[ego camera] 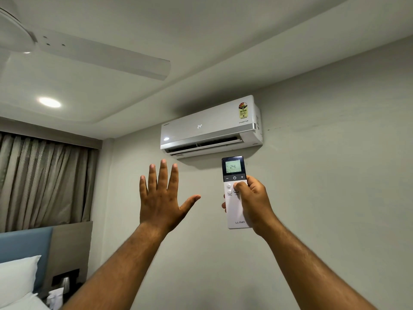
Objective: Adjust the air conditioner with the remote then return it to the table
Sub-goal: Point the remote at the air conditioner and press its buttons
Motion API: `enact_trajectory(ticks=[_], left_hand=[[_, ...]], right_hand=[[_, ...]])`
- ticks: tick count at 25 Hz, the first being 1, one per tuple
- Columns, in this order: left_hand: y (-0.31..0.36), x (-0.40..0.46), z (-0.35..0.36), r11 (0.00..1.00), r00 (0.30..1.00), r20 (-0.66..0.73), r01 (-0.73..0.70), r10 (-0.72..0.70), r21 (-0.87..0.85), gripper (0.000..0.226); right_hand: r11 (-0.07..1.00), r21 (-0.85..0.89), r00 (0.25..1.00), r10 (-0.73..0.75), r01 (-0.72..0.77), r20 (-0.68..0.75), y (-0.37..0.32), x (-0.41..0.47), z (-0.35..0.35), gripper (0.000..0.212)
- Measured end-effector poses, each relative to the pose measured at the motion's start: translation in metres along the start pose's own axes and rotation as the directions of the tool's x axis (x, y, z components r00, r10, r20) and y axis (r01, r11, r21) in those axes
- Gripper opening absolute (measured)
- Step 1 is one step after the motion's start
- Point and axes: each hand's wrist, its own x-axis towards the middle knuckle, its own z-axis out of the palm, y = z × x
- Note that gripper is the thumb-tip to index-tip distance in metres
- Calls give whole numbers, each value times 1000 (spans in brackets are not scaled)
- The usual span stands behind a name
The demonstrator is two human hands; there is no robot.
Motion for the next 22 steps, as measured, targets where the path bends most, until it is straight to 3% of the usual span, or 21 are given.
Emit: enact_trajectory(ticks=[22], left_hand=[[-2,0,5,1000,1000,16,-8,8,18,100]], right_hand=[[1000,5,1000,3,-3,2,-2,-1,2,22]])
